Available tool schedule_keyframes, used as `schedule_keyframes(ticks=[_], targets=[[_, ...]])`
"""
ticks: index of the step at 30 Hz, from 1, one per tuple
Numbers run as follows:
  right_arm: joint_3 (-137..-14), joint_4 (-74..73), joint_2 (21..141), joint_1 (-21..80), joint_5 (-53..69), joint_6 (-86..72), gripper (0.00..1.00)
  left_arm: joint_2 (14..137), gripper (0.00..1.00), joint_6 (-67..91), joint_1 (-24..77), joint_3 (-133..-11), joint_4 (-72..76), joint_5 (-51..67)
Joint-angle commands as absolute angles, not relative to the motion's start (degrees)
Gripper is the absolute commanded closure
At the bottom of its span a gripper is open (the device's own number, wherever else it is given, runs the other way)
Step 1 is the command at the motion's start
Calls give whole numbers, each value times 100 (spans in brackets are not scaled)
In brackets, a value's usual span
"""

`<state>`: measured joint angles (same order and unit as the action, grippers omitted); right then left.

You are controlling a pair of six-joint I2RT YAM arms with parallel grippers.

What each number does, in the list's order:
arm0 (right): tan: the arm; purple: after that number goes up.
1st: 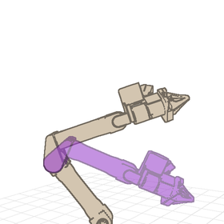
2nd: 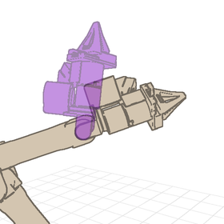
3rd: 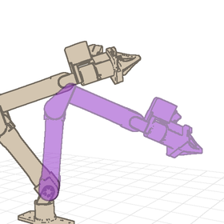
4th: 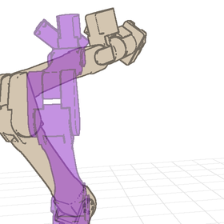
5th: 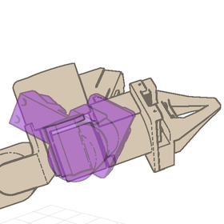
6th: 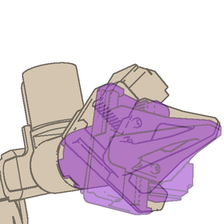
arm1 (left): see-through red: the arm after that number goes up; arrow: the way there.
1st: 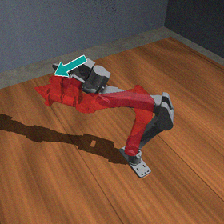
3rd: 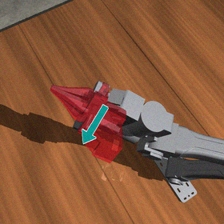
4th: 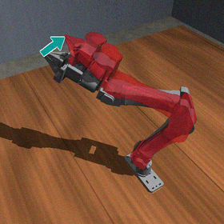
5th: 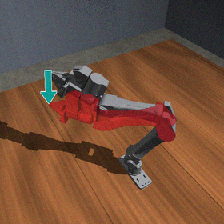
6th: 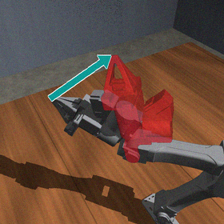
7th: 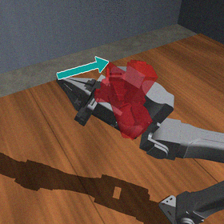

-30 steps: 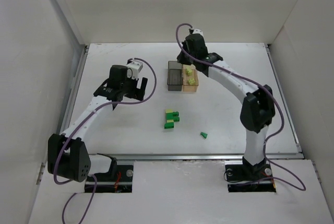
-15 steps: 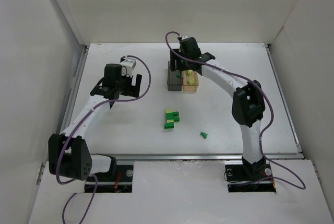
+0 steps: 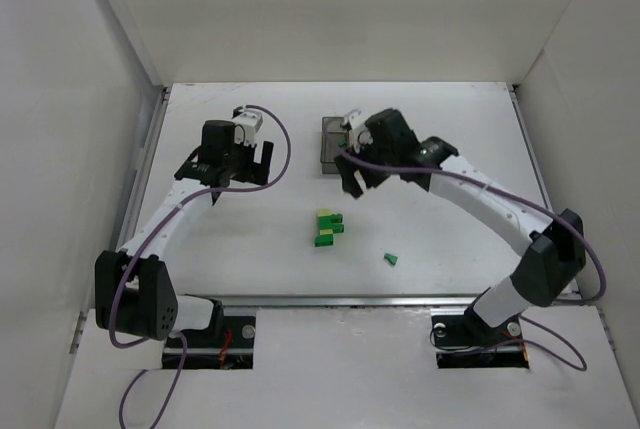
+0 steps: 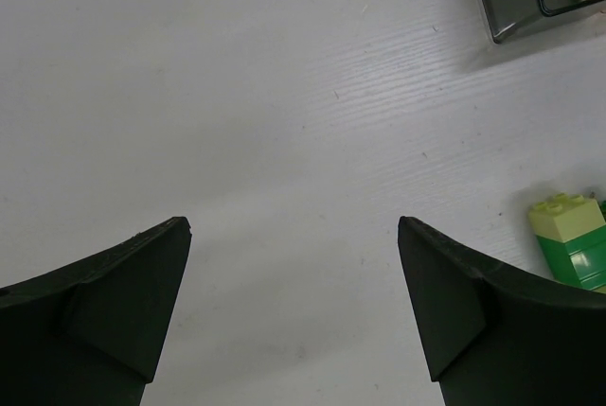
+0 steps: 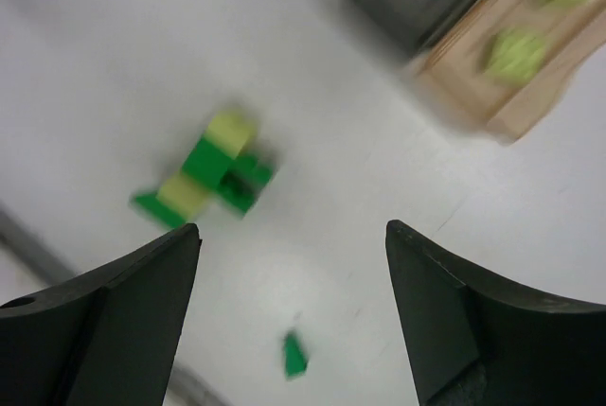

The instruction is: Sort the legos into containers by color

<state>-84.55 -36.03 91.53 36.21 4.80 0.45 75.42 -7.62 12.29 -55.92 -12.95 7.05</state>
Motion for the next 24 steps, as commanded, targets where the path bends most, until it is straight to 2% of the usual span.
schedule_keyframes(ticks=[1,3,7,13,18,24], targets=[[-7412,-4701,8748,4209,492,144,15,7383,11,-782,1248,-5713,-1195,808],[-6850,-4825,8518,4210,431,-192,15,7383,11,-730,1248,-5661,-1143,861],[-7039,-4939,8438,4280,281,-746,15,7383,11,-677,1248,-5660,-1090,966],[-6857,-5607,9465,4332,238,-2000,15,7155,11,-677,1371,-5608,-1090,967],[-6241,-5152,9194,4395,106,-2688,15,6988,11,-677,1371,-5494,-1037,967],[-6240,-4896,9316,4395,-185,-2515,15,6865,11,-729,1371,-5388,-1037,1019]])
